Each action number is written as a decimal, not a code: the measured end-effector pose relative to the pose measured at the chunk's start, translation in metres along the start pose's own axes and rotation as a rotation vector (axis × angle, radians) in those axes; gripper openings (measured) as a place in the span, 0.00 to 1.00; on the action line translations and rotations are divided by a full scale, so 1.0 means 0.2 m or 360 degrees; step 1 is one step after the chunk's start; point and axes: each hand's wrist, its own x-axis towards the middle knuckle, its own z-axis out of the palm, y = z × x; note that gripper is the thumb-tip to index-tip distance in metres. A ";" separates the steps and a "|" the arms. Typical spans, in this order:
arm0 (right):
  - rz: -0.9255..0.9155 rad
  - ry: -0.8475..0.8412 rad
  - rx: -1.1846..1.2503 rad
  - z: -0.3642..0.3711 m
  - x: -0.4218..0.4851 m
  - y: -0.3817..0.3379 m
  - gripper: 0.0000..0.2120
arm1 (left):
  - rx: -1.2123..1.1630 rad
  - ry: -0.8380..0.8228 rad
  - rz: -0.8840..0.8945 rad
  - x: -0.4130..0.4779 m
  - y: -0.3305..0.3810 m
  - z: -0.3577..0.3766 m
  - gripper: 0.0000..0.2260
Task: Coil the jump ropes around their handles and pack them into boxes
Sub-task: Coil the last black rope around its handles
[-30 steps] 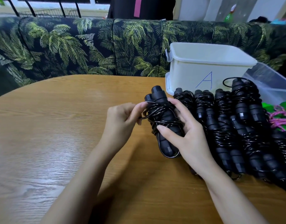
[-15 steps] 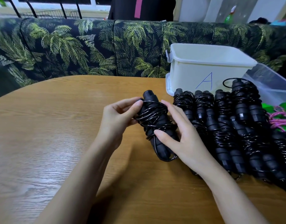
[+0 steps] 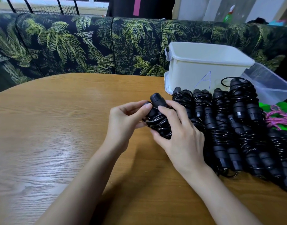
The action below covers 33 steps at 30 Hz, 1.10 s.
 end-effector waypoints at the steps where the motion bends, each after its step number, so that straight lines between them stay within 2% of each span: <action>1: 0.0004 -0.0006 0.0001 0.00 0.00 0.00 0.29 | -0.0001 -0.0025 0.0004 0.00 0.00 0.00 0.05; 5: 0.0079 -0.0016 0.0032 0.00 0.00 0.01 0.27 | 0.0172 -0.0182 0.0104 0.02 -0.02 -0.03 0.10; 9: 0.0113 -0.0082 0.0036 0.00 0.01 0.04 0.26 | 0.0654 -0.0495 0.0341 0.07 -0.01 -0.11 0.14; 13: 0.0114 -0.0115 0.0024 0.00 0.02 0.04 0.26 | 0.0853 -0.0634 0.0419 0.07 -0.02 -0.14 0.25; 17: 0.0090 -0.0103 -0.0022 0.01 0.01 0.03 0.28 | 0.0876 -0.0648 0.0496 0.06 -0.03 -0.14 0.29; 21: 0.0042 -0.0080 -0.0042 0.03 0.00 0.02 0.29 | 0.1104 -0.0500 0.0776 0.05 -0.01 -0.12 0.23; 23: 0.0048 -0.0077 -0.0020 0.03 0.00 0.02 0.30 | 0.1112 -0.0440 0.0830 0.04 0.00 -0.11 0.20; 27: 0.0040 -0.0100 0.0049 0.02 -0.01 0.02 0.31 | 0.0961 -0.0391 0.0705 0.06 0.02 -0.14 0.16; 33: 0.0004 -0.0199 0.0221 -0.01 -0.01 0.05 0.34 | 0.0537 -0.0383 0.0271 0.07 0.04 -0.17 0.15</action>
